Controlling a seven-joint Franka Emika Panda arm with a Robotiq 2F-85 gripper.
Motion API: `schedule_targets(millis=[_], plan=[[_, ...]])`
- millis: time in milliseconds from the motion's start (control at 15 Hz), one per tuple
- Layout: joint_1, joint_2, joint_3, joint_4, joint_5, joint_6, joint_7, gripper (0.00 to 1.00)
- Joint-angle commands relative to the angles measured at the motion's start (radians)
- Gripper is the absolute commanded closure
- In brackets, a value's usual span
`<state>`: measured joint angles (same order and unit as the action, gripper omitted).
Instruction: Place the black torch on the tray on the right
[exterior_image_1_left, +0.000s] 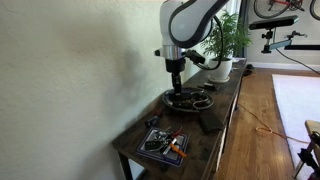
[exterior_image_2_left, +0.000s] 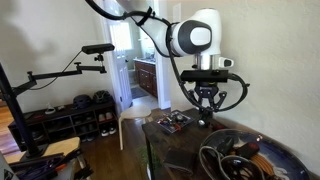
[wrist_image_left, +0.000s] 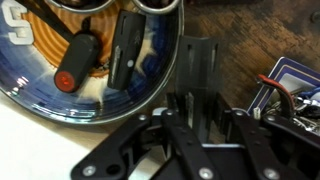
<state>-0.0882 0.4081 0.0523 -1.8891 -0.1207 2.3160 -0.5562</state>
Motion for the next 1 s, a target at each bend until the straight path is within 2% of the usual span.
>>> schedule_targets(millis=[0, 400, 933], plan=[[0.007, -0.011, -0.038, -0.008, -0.043, 0.042, 0.070, 0.87], [-0.009, 0.080, -0.071, 0.074, -0.051, 0.073, 0.101, 0.87], [-0.030, 0.219, -0.079, 0.224, -0.049, 0.065, 0.086, 0.87]])
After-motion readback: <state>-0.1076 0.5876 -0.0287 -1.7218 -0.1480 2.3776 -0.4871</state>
